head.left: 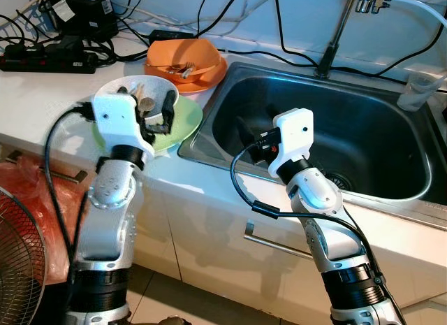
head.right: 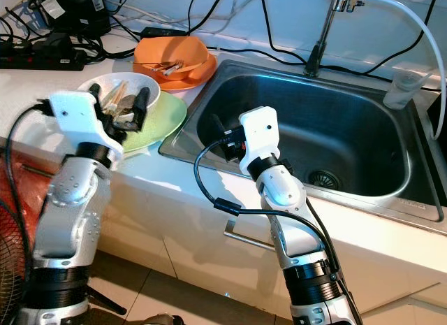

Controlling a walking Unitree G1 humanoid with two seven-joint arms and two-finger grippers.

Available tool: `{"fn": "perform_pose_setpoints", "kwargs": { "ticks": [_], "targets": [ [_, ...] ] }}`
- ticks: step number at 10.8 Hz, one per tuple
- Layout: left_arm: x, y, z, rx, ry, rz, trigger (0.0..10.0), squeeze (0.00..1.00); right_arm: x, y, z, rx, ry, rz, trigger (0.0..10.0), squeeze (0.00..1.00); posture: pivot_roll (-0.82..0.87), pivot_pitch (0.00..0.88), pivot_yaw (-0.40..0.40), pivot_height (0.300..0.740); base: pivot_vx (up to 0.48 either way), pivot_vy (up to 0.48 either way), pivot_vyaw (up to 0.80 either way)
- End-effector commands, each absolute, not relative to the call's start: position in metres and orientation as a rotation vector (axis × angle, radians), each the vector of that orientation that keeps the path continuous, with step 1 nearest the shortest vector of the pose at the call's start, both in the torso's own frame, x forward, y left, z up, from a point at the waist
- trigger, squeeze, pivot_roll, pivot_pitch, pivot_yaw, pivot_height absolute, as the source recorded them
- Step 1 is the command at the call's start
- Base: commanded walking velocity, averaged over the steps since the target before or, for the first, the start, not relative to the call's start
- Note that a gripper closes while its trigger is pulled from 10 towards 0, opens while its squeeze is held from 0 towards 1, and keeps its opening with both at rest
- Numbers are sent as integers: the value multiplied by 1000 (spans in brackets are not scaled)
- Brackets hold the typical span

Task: Kitchen organization

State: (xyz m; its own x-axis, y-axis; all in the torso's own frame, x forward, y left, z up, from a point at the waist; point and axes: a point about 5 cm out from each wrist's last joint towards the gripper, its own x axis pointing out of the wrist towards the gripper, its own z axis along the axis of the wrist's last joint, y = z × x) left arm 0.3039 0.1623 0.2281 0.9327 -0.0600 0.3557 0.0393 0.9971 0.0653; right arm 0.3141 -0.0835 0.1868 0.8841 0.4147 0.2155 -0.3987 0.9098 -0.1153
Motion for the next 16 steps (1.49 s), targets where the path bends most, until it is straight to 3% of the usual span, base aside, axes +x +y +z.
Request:
{"fn": "perform_pose_setpoints", "kwargs": {
  "ticks": [1, 9, 16],
  "targets": [
    [297, 164, 238, 108, -423, -52, 10000, 0, 314, -84, 190, -70, -258, 423, 10000, 0, 58, 40, -29, 740, 0, 0, 0],
    [265, 171, 211, 293, -452, -67, 10000, 0, 319, -79, 190, -25, -230, 461, 10000, 0, 75, 29, -52, 740, 0, 0, 0],
    [251, 178, 185, 399, -359, -115, 10000, 0, 298, -58, 173, 13, -64, 860, 10000, 0, 88, 43, -55, 740, 0, 0, 0]
  ]
}}
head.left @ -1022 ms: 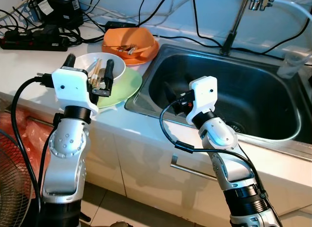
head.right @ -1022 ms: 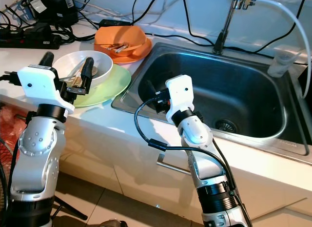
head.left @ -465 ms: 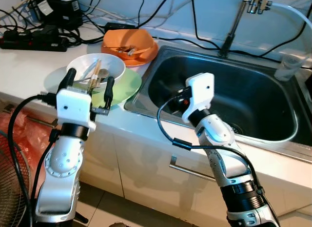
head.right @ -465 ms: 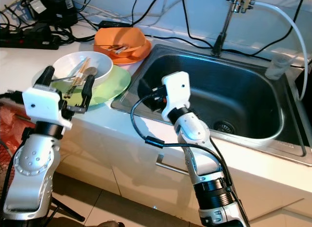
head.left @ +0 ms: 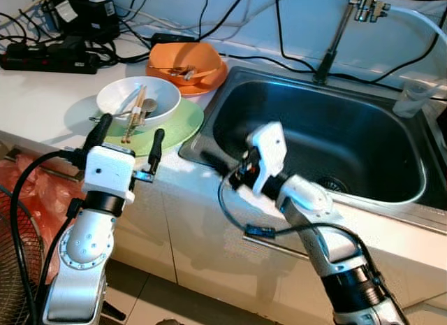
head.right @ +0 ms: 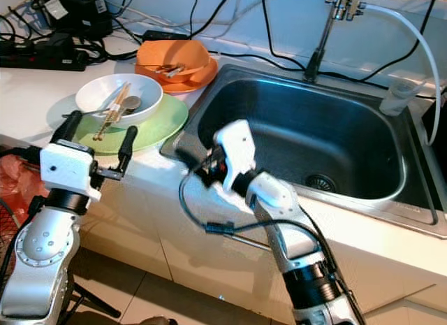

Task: Kitchen organization

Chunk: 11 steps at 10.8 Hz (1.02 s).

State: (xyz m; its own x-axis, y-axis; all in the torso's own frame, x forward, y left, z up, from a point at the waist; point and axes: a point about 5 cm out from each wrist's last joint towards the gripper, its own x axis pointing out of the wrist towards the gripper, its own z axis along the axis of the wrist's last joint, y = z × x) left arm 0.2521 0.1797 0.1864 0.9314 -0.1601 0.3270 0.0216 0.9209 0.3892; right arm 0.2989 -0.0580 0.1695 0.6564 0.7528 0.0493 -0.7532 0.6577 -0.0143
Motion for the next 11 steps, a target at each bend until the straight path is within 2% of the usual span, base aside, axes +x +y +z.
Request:
{"fn": "perform_pose_setpoints", "kwargs": {
  "ticks": [1, 9, 10, 11],
  "targets": [
    [251, 178, 182, 413, -346, -120, 10000, 0, 296, -58, 173, 8, -58, 881, 10000, 0, 88, 43, -55, 740, 0, 0, 0],
    [262, 189, 166, 545, -270, -86, 10000, 0, 293, -58, 173, 2, -55, 879, 10000, 0, 82, 48, -49, 740, 0, 0, 0],
    [262, 191, 168, 552, -281, -80, 8235, 0, 292, -58, 173, 5, -55, 876, 10000, 0, 80, 49, -49, 740, 0, 0, 0],
    [262, 191, 170, 554, -303, -75, 6941, 0, 291, -57, 172, 5, -54, 875, 10000, 0, 81, 50, -49, 740, 0, 0, 0]
  ]
}}
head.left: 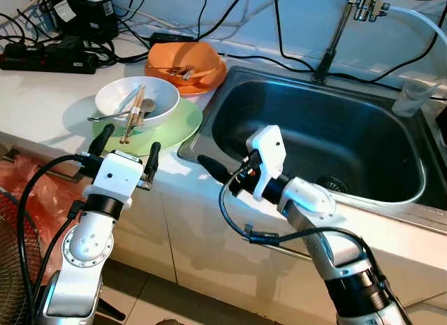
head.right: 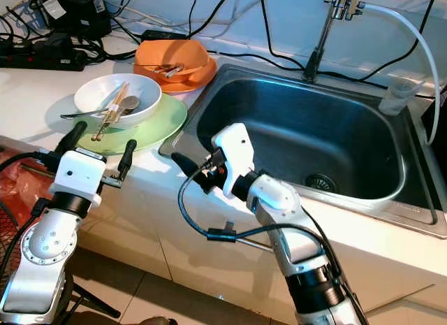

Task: Kitchen organization

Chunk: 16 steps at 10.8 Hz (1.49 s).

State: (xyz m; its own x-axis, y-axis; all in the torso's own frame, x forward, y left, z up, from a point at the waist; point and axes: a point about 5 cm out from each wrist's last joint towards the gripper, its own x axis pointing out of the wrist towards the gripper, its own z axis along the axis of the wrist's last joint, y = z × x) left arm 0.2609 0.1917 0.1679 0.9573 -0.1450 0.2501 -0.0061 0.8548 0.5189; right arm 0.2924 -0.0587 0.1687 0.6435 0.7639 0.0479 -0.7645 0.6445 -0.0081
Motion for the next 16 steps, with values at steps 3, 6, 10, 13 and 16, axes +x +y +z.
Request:
{"fn": "perform_pose_setpoints", "kwargs": {
  "ticks": [3, 6, 10, 13, 16],
  "targets": [
    [264, 192, 174, 570, -327, -61, 3373, 0, 291, -56, 171, 8, -54, 869, 10000, 0, 83, 47, -44, 740, 0, 0, 0],
    [267, 194, 173, 590, -330, -53, 3059, 0, 290, -55, 170, 10, -55, 863, 10000, 0, 79, 43, -39, 740, 0, 0, 0],
    [272, 197, 171, 616, -331, -47, 2627, 0, 290, -55, 170, 10, -59, 858, 10000, 0, 78, 40, -36, 740, 0, 0, 0],
    [274, 198, 170, 623, -332, -40, 3059, 0, 288, -55, 170, 13, -57, 857, 10000, 0, 78, 42, -34, 740, 0, 0, 0],
    [275, 198, 170, 629, -333, -38, 2471, 0, 287, -54, 169, 16, -53, 855, 10000, 0, 74, 46, -34, 740, 0, 0, 0]
  ]
}}
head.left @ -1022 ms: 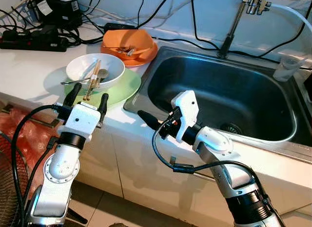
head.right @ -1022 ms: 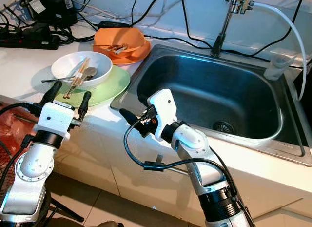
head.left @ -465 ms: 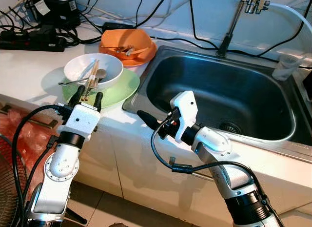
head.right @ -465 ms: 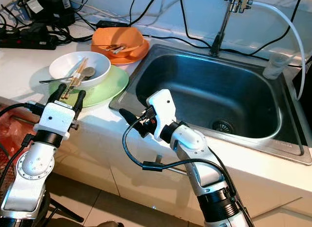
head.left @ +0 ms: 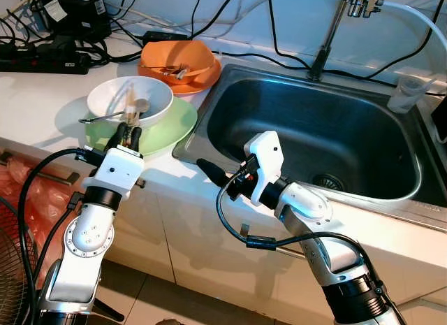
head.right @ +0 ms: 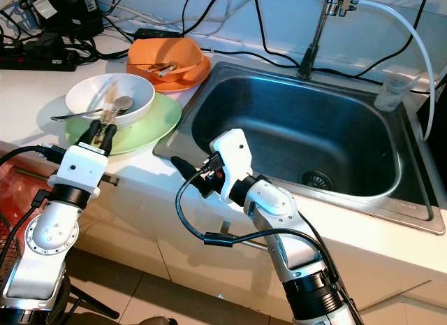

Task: Kitchen organization

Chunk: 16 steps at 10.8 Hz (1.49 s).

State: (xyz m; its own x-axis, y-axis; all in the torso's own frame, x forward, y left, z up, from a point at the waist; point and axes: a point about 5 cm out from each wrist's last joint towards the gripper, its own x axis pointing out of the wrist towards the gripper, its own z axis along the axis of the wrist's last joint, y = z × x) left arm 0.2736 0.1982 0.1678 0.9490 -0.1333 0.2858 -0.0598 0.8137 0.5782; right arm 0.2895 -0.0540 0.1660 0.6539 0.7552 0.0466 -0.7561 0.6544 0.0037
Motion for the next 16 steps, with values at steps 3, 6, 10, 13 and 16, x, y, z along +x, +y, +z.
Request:
{"fn": "perform_pose_setpoints", "kwargs": {
  "ticks": [3, 6, 10, 13, 16],
  "targets": [
    [275, 200, 170, 642, -340, -25, 0, 0, 287, -54, 168, 19, -49, 854, 10000, 0, 74, 47, -33, 740, 0, 0, 0],
    [276, 205, 174, 686, -353, 29, 0, 0, 286, -54, 167, 21, -48, 853, 10000, 0, 73, 47, -34, 740, 0, 0, 0],
    [273, 216, 201, 737, -464, 151, 0, 0, 287, -55, 167, 19, -46, 858, 10000, 0, 74, 48, -39, 740, 0, 0, 0],
    [274, 191, 239, 720, -651, 89, 0, 0, 287, -55, 168, 17, -48, 857, 10000, 0, 72, 44, -38, 740, 0, 0, 0],
    [281, 168, 250, 674, -743, -32, 0, 0, 294, -60, 173, 25, -83, 792, 10000, 0, 66, 36, -34, 740, 0, 0, 0]
  ]
}}
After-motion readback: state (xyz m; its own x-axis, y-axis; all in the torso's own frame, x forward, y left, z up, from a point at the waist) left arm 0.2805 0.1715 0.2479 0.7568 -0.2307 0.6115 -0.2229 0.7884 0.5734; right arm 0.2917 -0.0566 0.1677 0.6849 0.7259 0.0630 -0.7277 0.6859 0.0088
